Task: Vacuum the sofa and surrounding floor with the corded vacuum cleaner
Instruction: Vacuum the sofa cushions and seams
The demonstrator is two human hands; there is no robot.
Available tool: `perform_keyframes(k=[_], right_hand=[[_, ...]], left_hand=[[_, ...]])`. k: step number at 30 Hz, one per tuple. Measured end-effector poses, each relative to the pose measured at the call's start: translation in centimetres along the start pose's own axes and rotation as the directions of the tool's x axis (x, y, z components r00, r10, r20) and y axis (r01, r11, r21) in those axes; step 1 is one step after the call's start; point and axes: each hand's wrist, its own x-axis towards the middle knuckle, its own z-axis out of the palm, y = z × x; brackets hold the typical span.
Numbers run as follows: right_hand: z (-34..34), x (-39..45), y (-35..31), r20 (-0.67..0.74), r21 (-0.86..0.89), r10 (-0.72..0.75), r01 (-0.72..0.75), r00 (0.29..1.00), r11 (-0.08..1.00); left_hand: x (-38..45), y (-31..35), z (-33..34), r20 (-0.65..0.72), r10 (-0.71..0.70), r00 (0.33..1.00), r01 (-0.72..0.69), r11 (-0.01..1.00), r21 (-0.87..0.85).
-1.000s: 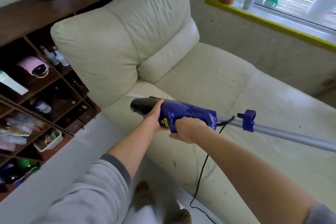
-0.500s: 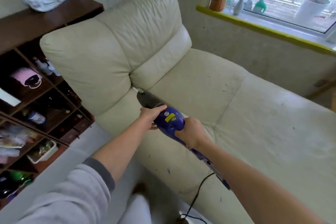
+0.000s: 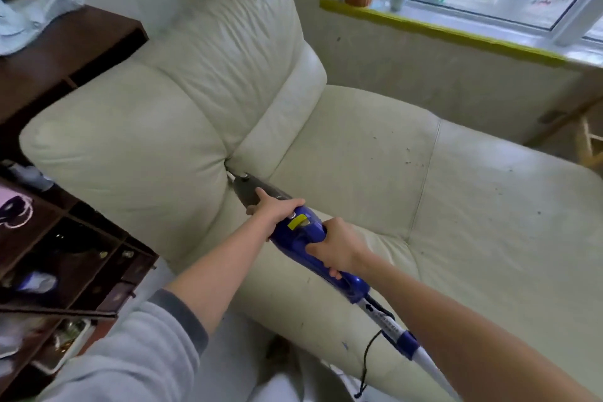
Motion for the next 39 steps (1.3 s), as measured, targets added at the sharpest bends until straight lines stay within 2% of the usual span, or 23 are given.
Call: perform_keyframes(k=[3, 5, 7, 11, 18, 23, 26, 29, 31, 33, 36, 37, 39], right_hand=[[0.3, 1.2, -1.5, -0.026, -0.114, -0.017, 0.014, 1.0, 0.993], [0.2, 1.9, -2.2, -0.063, -0.122, -0.031, 0.023, 0.998, 0.992], [0.3, 2.8, -2.8, -0.076, -0.103, -0.03, 0.022, 0.997, 0.994], [1.7, 4.3, -3.7, -0.001, -0.038, 0.033, -0.033, 0.999, 0.999], [4.5, 4.8, -0.8, 0.094, 0.093, 0.223, -0.232, 0.97, 0.968], [4.0, 4.6, 0.2, 0.061, 0.066, 0.224, -0.228, 0.973, 0.971], [3.6, 3.8, 0.9, 0.066, 0.092, 0.215, -0.22, 0.974, 0.971], [3.7, 2.8, 2.0, 0.041, 0.118, 0.194, -0.198, 0.98, 0.973], [4.0, 2.4, 2.9, -0.019, 0.129, 0.181, -0.177, 0.983, 0.976], [4.3, 2.0, 3.6, -0.075, 0.117, 0.156, -0.146, 0.985, 0.982], [4.3, 1.4, 4.3, -0.082, 0.054, 0.094, -0.09, 0.992, 0.994], [4.1, 1.2, 4.3, -0.072, 0.054, 0.091, -0.087, 0.993, 0.995], [3.4, 1.0, 4.4, -0.046, 0.09, 0.102, -0.098, 0.994, 0.991]], left_hand=[[2.0, 1.0, -1.6, 0.002, -0.004, 1.0, 0.004, 0.999, 0.054], [2.7, 1.6, -2.0, 0.008, 0.009, 1.0, -0.01, 0.998, 0.067], [3.0, 2.1, -2.3, 0.004, 0.047, 0.999, -0.047, 0.994, 0.097], [4.1, 1.8, -3.2, 0.022, 0.1, 0.995, -0.102, 0.976, 0.195], [5.5, -1.3, -3.1, 0.212, 0.147, 0.966, -0.228, 0.87, 0.437], [4.6, -2.0, -2.5, 0.255, 0.141, 0.957, -0.247, 0.856, 0.455], [3.5, -1.8, -2.2, 0.253, 0.186, 0.949, -0.295, 0.807, 0.512], [2.4, -2.9, -1.9, 0.307, 0.316, 0.898, -0.438, 0.71, 0.551], [1.9, -4.2, -2.1, 0.419, 0.415, 0.807, -0.59, 0.591, 0.55], [1.4, -5.7, -2.3, 0.538, 0.452, 0.712, -0.702, 0.44, 0.56], [0.6, -7.3, -1.8, 0.583, 0.495, 0.644, -0.729, 0.167, 0.664], [0.3, -7.6, -1.4, 0.57, 0.524, 0.632, -0.72, 0.127, 0.682], [0.0, -8.1, -0.5, 0.532, 0.598, 0.6, -0.724, 0.123, 0.678]])
